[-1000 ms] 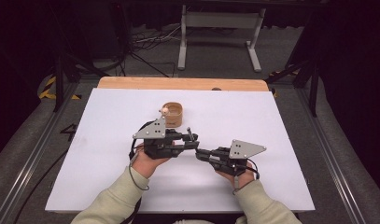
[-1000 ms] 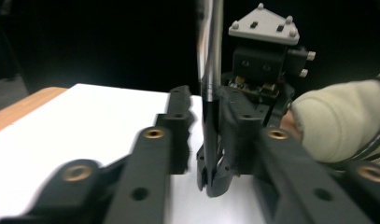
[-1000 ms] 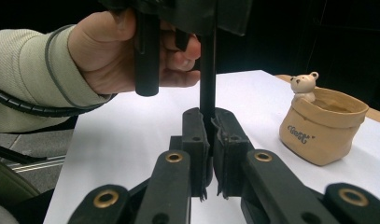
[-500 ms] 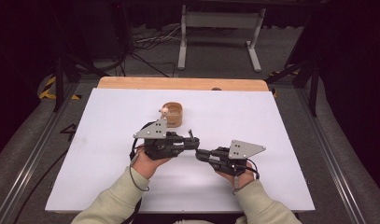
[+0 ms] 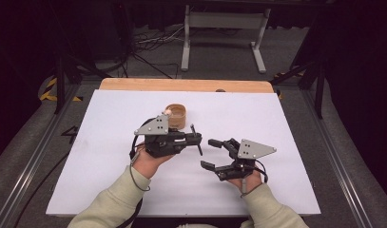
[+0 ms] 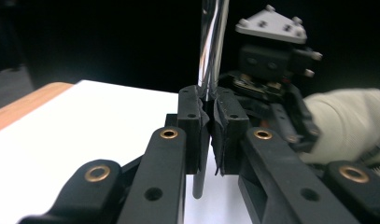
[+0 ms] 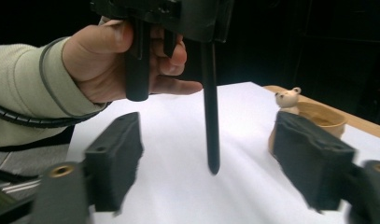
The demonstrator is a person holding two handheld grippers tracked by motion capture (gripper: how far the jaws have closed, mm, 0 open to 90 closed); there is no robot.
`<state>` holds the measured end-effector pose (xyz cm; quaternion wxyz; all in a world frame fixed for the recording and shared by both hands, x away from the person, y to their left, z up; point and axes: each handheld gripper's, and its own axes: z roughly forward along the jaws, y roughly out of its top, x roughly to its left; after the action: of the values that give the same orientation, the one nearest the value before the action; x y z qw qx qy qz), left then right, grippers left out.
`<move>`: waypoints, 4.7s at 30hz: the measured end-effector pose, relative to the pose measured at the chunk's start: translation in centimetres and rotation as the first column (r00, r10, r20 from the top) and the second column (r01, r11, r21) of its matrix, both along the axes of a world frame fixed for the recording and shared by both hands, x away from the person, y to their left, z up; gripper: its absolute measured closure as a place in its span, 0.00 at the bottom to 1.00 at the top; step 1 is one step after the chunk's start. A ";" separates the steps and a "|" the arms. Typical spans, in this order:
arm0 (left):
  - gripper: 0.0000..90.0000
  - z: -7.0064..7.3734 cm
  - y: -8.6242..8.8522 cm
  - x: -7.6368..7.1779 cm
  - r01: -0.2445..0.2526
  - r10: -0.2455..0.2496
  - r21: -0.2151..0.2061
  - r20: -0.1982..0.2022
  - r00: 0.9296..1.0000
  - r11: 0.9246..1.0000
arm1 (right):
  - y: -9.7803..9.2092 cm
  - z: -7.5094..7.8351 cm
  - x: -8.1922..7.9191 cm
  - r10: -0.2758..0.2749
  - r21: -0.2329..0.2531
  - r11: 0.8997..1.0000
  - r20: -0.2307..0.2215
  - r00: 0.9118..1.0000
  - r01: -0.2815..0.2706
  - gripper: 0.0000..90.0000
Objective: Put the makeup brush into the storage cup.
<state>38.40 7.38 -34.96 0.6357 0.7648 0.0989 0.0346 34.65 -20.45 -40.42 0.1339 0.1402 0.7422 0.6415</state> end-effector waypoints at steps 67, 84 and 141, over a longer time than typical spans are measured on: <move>0.92 0.8 1.2 8.4 -0.638 0.640 0.062 -0.007 0.769 0.768 | -2.0 0.2 0.2 -0.161 -0.029 0.987 -0.006 0.987 0.161 0.00; 0.92 -1.1 1.7 9.5 -0.625 0.626 0.071 0.012 0.780 0.778 | -1.7 0.0 0.1 -0.143 -0.025 0.989 -0.012 0.990 0.143 0.00; 0.01 -0.8 5.9 6.9 -0.498 0.498 0.013 -0.012 0.867 0.867 | -3.2 0.7 0.8 -0.172 -0.010 0.985 -0.024 0.985 0.171 0.01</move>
<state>45.33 13.23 -35.73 0.6010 0.7167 0.2973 0.1917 35.48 -23.60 -39.75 0.1800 0.2109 0.7315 0.6229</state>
